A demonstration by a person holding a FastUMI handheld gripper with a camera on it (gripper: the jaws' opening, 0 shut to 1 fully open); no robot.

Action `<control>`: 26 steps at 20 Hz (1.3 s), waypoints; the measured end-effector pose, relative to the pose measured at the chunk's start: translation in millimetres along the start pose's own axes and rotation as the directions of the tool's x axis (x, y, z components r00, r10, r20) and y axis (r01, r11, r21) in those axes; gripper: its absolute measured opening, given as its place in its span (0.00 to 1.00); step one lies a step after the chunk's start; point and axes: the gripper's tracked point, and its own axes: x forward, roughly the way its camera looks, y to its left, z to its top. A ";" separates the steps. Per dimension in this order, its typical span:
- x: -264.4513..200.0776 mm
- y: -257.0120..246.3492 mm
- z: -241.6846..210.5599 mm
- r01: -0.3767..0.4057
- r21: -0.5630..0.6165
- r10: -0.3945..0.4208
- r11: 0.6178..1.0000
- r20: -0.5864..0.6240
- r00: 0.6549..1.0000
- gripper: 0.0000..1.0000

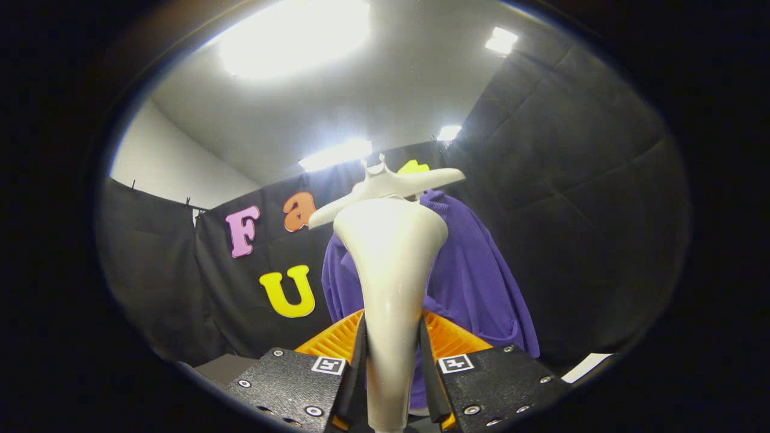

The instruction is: Iron the clothes twice with a garment steamer, once on the left side and once on the right side.

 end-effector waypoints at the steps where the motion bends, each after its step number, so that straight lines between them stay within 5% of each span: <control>1: 7.3 -2.5 7.2 0.005 0.011 -0.005 1.000 0.018 1.000 0.41; 11: 94.5 -58.6 30.2 0.134 0.110 -0.143 0.985 0.083 0.986 0.41; 19: 125.9 -107.2 -35.0 0.208 0.084 -0.203 0.974 -0.067 0.977 0.41; 26: 104.4 -123.4 -95.7 0.228 0.037 -0.218 0.973 -0.185 0.958 0.42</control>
